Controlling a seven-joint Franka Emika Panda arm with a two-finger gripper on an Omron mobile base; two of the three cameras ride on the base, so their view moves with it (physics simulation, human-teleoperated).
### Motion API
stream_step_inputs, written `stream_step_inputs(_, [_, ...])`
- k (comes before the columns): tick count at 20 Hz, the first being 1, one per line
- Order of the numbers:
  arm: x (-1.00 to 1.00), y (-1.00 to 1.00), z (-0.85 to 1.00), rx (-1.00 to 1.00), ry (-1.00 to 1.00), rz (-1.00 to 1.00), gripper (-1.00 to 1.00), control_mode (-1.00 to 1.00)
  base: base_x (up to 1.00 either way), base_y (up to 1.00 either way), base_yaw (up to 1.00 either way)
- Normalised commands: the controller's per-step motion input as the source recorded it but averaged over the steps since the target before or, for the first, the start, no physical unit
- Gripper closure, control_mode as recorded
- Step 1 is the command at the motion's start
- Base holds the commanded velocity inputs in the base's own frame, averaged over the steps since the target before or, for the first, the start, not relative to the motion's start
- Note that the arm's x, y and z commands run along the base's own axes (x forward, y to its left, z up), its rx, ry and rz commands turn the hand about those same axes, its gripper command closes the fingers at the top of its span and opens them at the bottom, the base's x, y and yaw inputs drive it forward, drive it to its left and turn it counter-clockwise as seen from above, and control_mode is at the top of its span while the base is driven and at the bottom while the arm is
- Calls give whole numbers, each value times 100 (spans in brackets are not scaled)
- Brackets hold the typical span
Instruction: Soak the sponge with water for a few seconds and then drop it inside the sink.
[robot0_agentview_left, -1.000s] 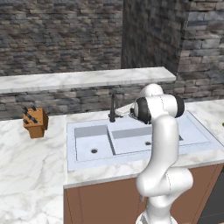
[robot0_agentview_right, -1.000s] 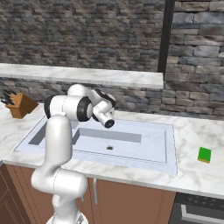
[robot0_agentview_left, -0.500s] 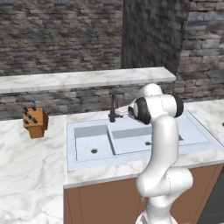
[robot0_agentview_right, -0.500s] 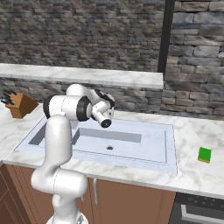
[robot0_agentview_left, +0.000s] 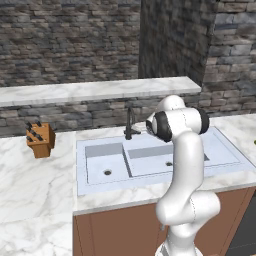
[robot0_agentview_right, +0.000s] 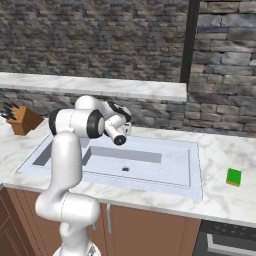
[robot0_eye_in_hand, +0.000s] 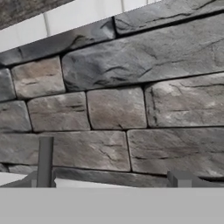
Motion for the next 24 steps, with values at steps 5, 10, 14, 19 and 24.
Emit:
stream_step_inputs(5, [1,-36,-9,0,2,-3,-100,-100,0,0,0])
stream_step_inputs(10, [0,-38,-9,0,0,-3,-100,-100,0,0,0])
stream_step_inputs(14, [0,-45,-9,0,0,-5,-100,-100,0,0,0])
stream_step_inputs(19, [0,-48,-11,0,2,-5,-100,-100,0,0,0])
stream_step_inputs(24, [0,-59,-11,0,5,-5,-100,-100,0,0,0])
